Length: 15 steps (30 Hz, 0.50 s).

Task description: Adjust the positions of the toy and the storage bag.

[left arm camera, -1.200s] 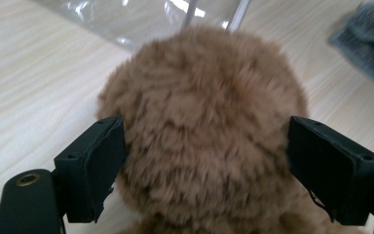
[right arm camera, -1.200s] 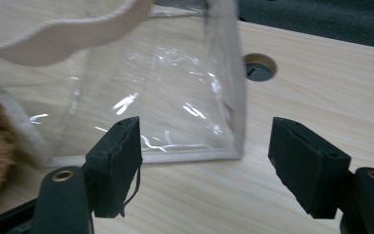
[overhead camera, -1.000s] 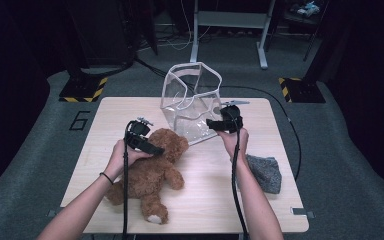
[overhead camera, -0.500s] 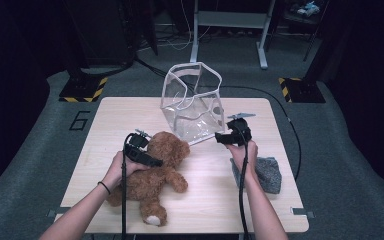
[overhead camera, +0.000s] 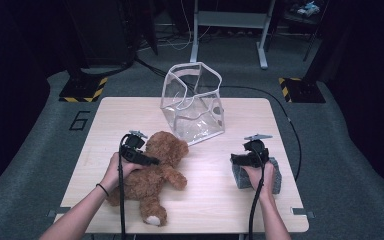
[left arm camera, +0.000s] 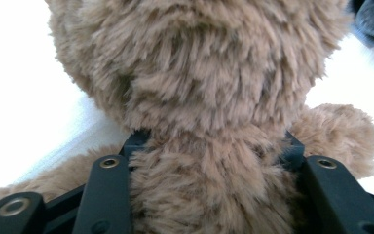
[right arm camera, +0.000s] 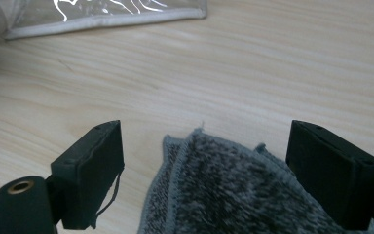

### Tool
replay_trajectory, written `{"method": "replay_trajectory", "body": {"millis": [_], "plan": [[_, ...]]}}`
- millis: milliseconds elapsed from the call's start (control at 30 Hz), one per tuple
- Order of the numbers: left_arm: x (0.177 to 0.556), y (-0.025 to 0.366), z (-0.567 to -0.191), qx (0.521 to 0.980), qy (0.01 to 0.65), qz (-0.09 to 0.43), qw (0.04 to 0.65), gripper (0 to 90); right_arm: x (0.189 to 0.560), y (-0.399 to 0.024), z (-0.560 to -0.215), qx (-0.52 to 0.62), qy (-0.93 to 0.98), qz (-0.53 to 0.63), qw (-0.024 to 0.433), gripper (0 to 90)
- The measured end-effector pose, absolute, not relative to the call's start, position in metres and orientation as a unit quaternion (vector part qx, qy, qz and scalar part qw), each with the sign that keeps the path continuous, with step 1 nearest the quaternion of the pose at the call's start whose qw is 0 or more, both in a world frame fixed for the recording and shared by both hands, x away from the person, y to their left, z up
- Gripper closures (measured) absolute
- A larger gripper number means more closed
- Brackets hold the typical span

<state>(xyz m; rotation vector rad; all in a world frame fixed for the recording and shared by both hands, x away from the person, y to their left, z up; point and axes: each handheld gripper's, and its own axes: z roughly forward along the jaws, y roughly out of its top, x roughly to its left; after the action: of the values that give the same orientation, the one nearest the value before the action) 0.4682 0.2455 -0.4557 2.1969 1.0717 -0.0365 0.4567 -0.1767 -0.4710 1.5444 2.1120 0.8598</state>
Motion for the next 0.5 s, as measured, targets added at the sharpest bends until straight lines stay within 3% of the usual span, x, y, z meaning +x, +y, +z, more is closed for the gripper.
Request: {"method": "replay_trajectory", "body": {"millis": [500], "plan": [[0.464,0.291,-0.433,0.806,0.456,-0.004,0.377,52.6,0.458,-0.181,-0.479,0.558,0.748,0.305,0.187,13.1]]}}
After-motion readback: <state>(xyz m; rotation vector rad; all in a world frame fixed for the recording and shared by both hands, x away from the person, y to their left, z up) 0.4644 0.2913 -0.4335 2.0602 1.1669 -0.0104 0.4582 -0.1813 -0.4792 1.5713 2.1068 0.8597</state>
